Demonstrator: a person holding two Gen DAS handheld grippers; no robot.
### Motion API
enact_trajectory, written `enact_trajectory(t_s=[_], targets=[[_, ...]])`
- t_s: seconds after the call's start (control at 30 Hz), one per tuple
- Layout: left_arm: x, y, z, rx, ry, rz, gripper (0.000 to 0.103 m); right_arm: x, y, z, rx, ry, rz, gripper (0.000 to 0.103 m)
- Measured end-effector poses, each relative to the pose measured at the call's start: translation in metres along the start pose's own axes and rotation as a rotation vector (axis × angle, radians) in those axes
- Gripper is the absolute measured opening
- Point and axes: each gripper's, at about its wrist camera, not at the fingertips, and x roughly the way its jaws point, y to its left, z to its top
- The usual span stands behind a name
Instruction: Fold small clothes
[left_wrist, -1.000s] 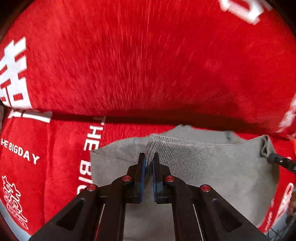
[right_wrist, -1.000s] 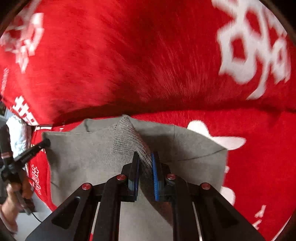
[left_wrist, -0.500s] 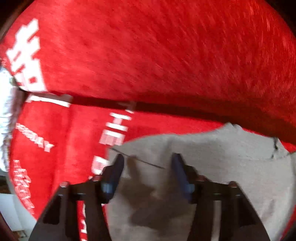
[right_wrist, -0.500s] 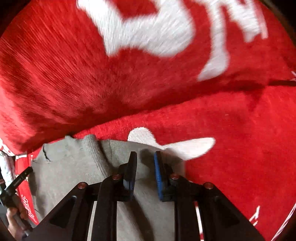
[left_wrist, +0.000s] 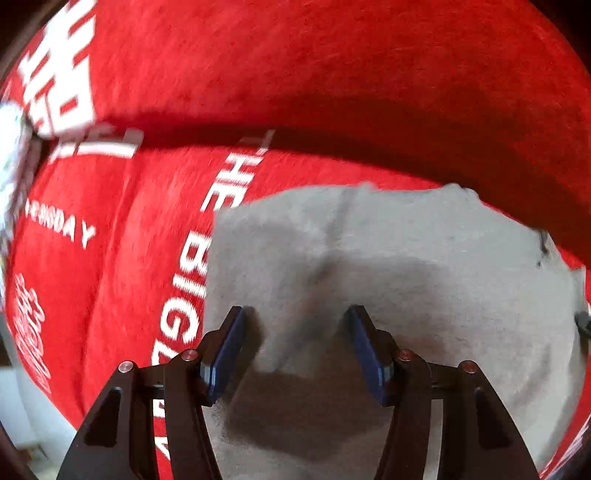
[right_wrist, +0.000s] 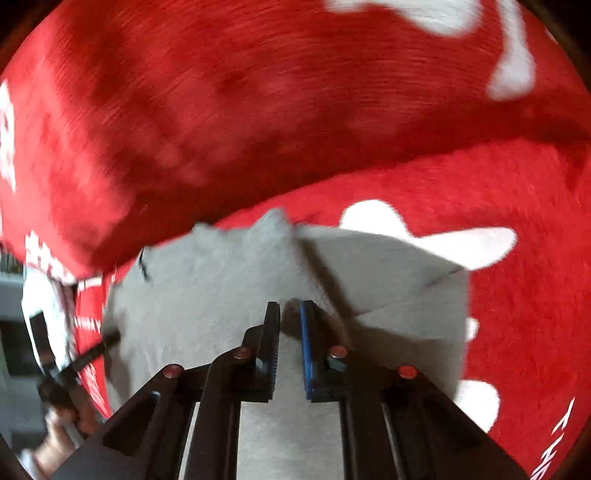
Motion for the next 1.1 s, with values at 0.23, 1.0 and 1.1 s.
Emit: enact_trajectory(t_s=[0.23, 1.0, 1.1], targets=[[-0.011, 0.031, 0.000, 0.013, -0.004, 0.021, 0.069, -0.018, -0.024, 0.002, 0.050, -0.009, -0.074, 0.018], [-0.014, 0.084, -0.080, 0.201, 0.267, -0.423, 0.045, 0.100, 0.137, -0.260, 0.586, 0.219, 0.479, 0.050], [-0.011, 0.084, -0.078, 0.212, 0.298, -0.486, 0.012, 0.103, 0.146, -0.251, 0.620, 0.162, 0.471, 0.007]])
